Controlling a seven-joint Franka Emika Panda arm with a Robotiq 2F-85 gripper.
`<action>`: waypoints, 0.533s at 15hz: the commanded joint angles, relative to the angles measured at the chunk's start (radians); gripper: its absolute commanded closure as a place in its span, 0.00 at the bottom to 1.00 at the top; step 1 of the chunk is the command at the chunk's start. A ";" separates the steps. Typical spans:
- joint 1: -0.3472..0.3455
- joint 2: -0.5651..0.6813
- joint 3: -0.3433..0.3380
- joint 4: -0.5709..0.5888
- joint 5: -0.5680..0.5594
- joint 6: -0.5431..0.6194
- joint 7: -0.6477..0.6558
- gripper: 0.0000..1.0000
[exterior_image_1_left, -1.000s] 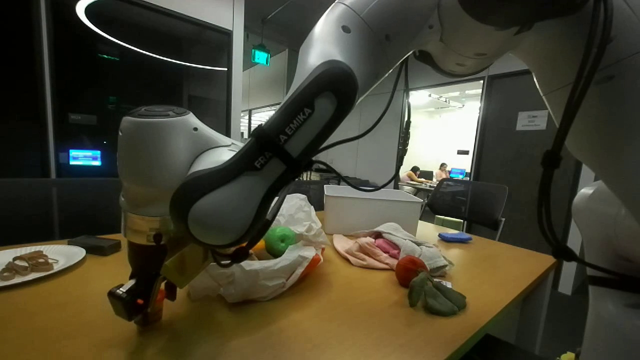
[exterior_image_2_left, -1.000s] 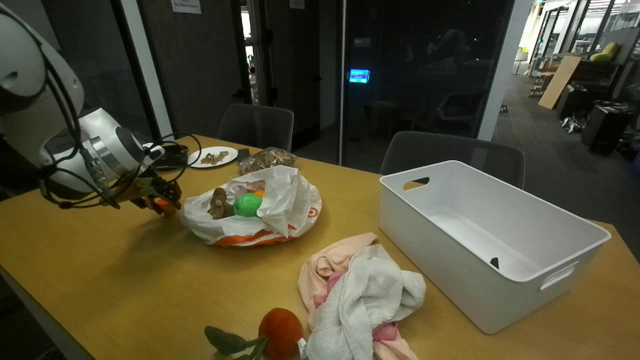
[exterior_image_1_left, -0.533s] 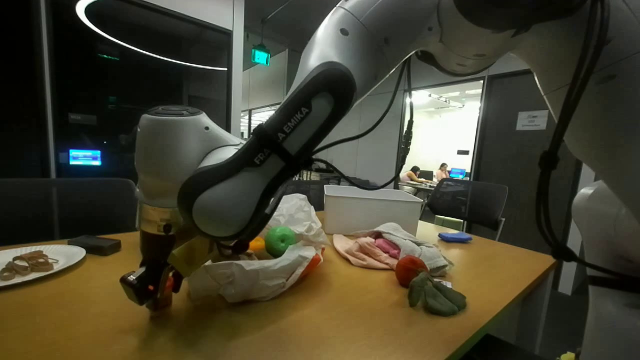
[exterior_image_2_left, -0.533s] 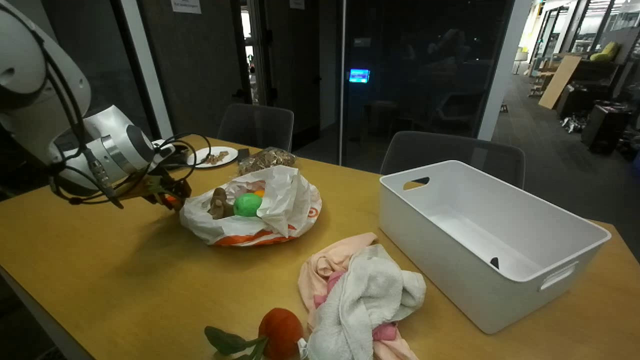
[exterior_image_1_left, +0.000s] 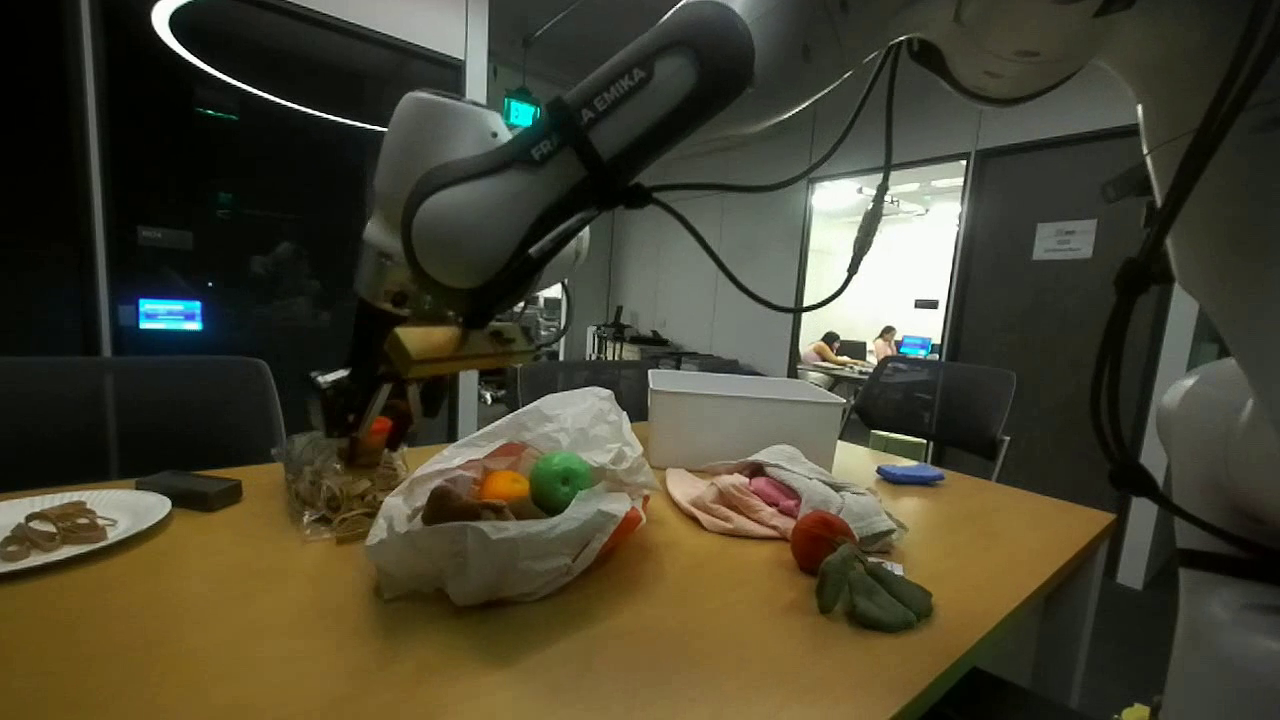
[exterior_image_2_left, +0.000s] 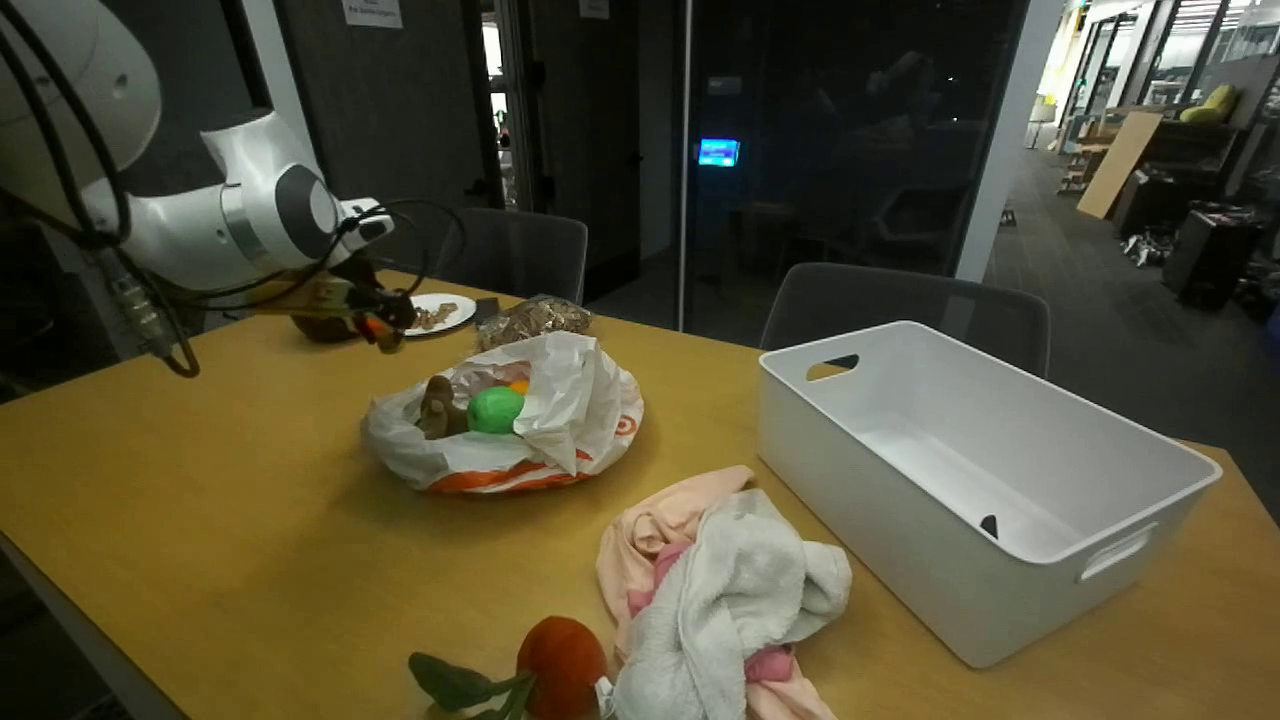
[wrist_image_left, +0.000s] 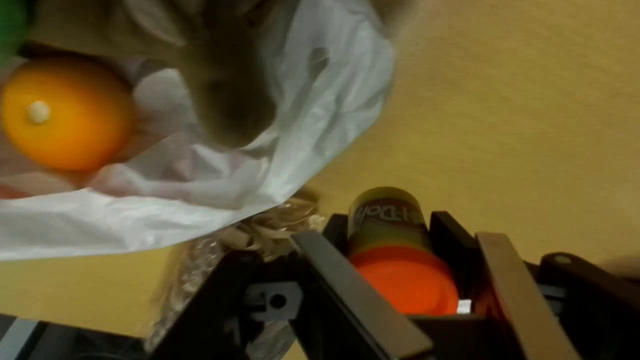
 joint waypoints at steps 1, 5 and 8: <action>-0.029 -0.102 -0.070 -0.084 -0.072 -0.047 0.043 0.77; -0.074 -0.110 -0.096 -0.185 -0.150 -0.037 0.076 0.77; -0.083 -0.071 -0.116 -0.234 -0.242 0.077 0.138 0.77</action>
